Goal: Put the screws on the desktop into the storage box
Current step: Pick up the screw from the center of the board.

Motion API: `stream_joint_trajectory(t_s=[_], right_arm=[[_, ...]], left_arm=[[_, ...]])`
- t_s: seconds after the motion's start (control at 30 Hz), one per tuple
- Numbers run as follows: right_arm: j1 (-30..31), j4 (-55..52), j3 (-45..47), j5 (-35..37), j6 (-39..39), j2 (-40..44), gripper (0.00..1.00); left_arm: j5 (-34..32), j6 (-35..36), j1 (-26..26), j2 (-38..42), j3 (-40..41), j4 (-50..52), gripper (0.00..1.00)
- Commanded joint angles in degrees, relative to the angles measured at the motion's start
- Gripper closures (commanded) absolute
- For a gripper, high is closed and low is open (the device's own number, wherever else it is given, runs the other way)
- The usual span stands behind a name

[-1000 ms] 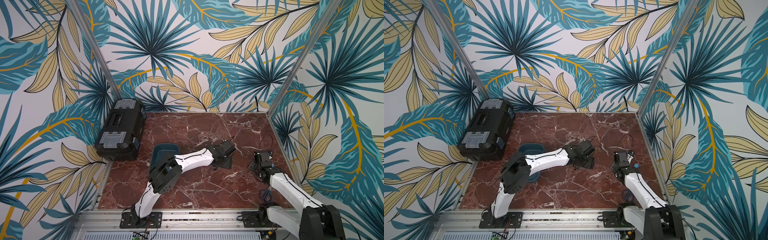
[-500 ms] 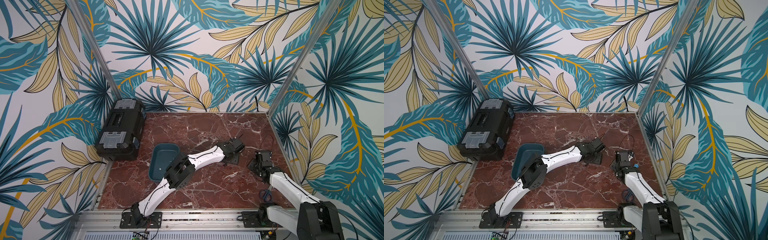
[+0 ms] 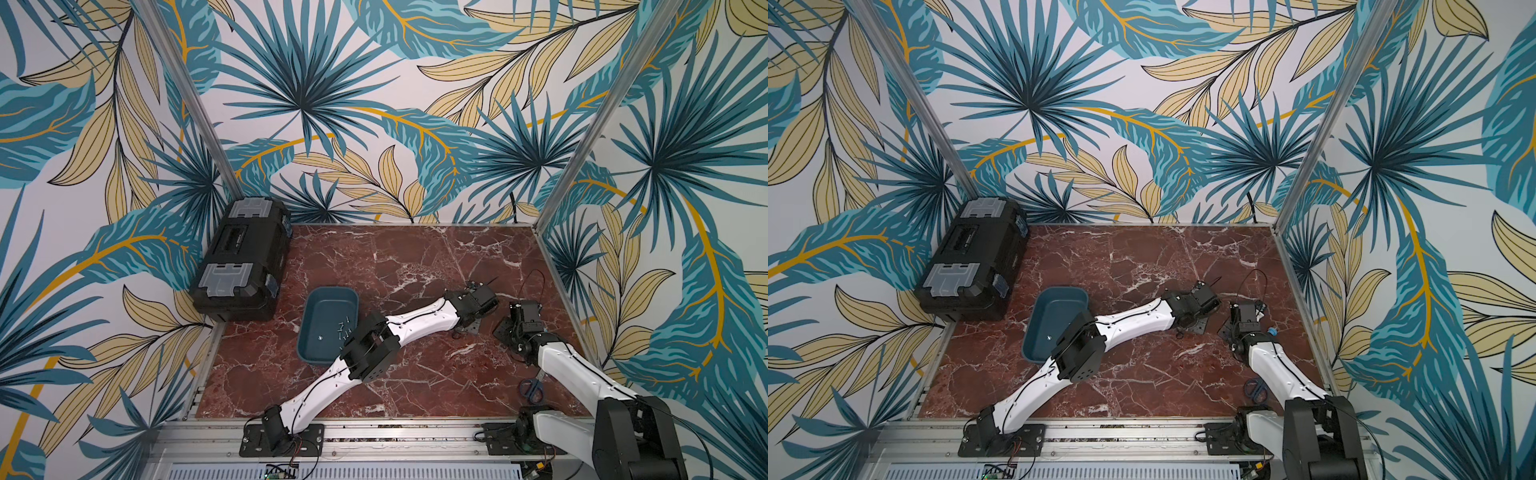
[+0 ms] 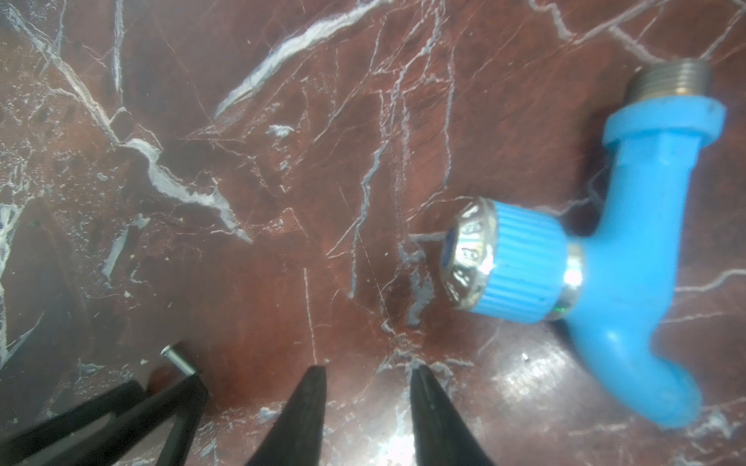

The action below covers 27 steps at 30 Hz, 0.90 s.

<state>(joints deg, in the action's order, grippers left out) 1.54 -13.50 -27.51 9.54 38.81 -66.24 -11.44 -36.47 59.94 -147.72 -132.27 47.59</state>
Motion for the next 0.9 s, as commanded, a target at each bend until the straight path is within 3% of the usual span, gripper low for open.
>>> stream_joint_trajectory(t_s=[0.0, 0.3, 0.87], right_arm=[[-0.16, 0.33, 0.18, -0.47, -0.18, -0.78, 0.6], [-0.17, 0.37, 0.02, -0.7, -0.18, -1.04, 0.6], [-0.2, 0.45, 0.0, -0.99, -0.14, -1.18, 0.6]], left_arm=[[-2.0, 1.27, -0.02, -2.84, -3.71, 2.31, 0.52], [-1.81, 1.89, 0.12, -4.77, -4.54, 3.0, 0.58], [-0.5, 4.71, 0.68, -2.18, -0.85, 7.56, 0.82]])
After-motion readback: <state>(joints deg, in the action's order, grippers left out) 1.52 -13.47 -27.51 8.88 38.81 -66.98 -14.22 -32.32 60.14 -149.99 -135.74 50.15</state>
